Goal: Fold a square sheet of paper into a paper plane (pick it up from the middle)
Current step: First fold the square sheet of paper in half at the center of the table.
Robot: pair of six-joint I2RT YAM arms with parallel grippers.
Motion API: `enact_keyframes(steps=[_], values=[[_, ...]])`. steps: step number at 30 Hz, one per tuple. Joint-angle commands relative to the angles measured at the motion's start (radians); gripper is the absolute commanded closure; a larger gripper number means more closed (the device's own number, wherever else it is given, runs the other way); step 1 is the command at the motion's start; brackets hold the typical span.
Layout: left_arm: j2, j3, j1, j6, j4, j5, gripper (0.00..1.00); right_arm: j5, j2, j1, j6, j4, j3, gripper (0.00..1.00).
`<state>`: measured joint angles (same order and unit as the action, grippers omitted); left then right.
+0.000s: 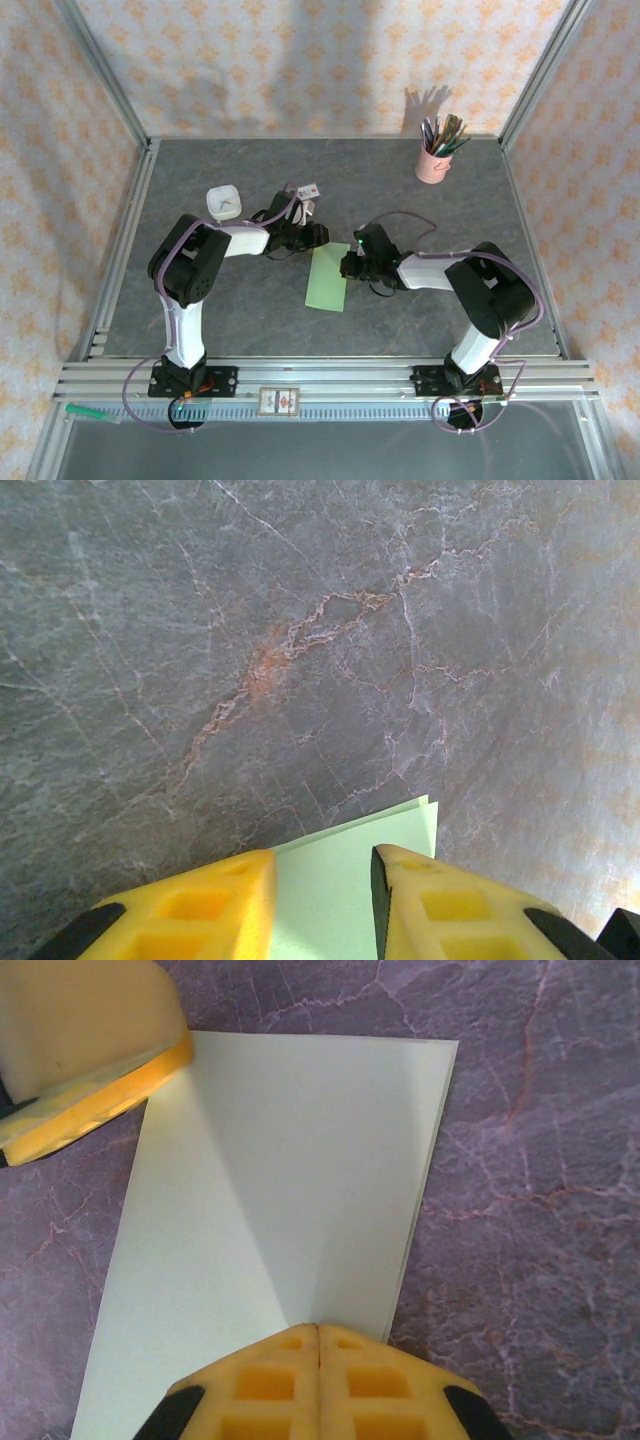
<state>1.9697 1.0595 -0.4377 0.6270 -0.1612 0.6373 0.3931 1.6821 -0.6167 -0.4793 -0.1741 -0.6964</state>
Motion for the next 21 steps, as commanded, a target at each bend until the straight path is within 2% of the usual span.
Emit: enact_keyframes(steps=[1, 6, 13, 21], values=[[-0.022, 0.004, 0.009, -0.010, 0.028, -0.021, 0.65, -0.139, 0.056, 0.011, 0.003, 0.199, 0.060, 0.99], [-0.051, 0.009, 0.008, -0.005, 0.024, -0.008, 0.64, -0.140, 0.057, 0.011, 0.004, 0.199, 0.057, 0.99], [0.000, 0.013, 0.011, -0.024, 0.050, -0.040, 0.64, -0.140, 0.057, 0.011, 0.005, 0.198, 0.056, 0.99], [-0.041, 0.051, 0.024, -0.066, 0.122, -0.078, 0.63, -0.137, 0.062, 0.011, 0.000, 0.196, 0.055, 0.99]])
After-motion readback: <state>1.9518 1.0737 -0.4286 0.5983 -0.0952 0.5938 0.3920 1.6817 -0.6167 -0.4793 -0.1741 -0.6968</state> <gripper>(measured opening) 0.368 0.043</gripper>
